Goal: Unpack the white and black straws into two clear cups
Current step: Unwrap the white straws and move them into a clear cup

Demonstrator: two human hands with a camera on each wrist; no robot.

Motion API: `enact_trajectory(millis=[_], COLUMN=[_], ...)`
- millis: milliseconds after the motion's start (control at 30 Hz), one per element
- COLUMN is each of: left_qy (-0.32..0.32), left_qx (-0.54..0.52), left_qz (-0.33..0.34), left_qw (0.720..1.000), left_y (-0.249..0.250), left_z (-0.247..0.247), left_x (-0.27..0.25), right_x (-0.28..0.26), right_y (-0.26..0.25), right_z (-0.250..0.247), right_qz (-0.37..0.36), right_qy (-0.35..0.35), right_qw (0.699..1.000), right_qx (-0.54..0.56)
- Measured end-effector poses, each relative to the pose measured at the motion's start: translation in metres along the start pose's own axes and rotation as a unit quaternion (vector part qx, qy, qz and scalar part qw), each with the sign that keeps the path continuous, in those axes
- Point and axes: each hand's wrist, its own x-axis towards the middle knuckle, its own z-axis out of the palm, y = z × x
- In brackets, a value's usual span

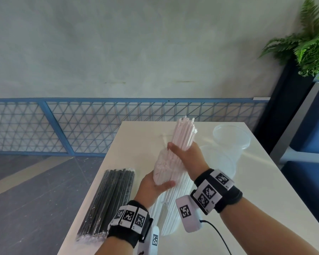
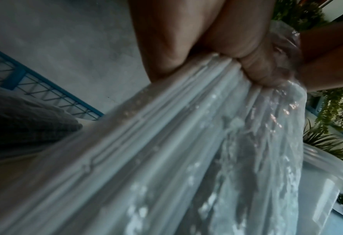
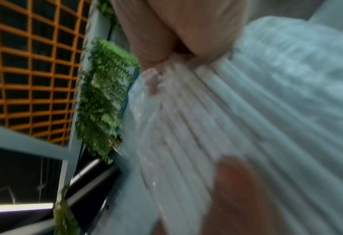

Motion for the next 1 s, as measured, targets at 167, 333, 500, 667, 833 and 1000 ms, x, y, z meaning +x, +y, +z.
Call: enact_trajectory(millis=[167,333,500,667,833,1000], left_qy=[0.006,0.034,0.046,0.060,0.073,0.083], left_qx=[-0.027,-0.028,-0.013,0.005,0.026,0.041], left_qz=[-0.002,0.005,0.025,0.036,0.037,0.051], left_qw=[1.000,0.999,0.999,0.998,0.996,0.994], left_y=[-0.002,-0.002,0.002,0.001,-0.001,0.002], left_z=[0.001,0.004,0.006,0.006,0.006,0.005], left_x=[-0.003,-0.001,0.003,0.005,0.005,0.003], right_x=[0.010,0.005,0.014,0.013,0.017,0.025], right_y=[-0.019,-0.004,-0.014,-0.008,-0.024,-0.033], right_z=[-0.010,-0.004,-0.006,-0.007,-0.013,-0.024], right_qz=[-0.038,0.040,0.012,0.018,0.000,0.004], right_qy=[0.028,-0.001,0.068,0.050,0.079,0.082], right_qw=[0.997,0.999,0.997,0.998,0.994,0.986], right_qx=[0.057,0.001,0.046,0.035,0.080,0.145])
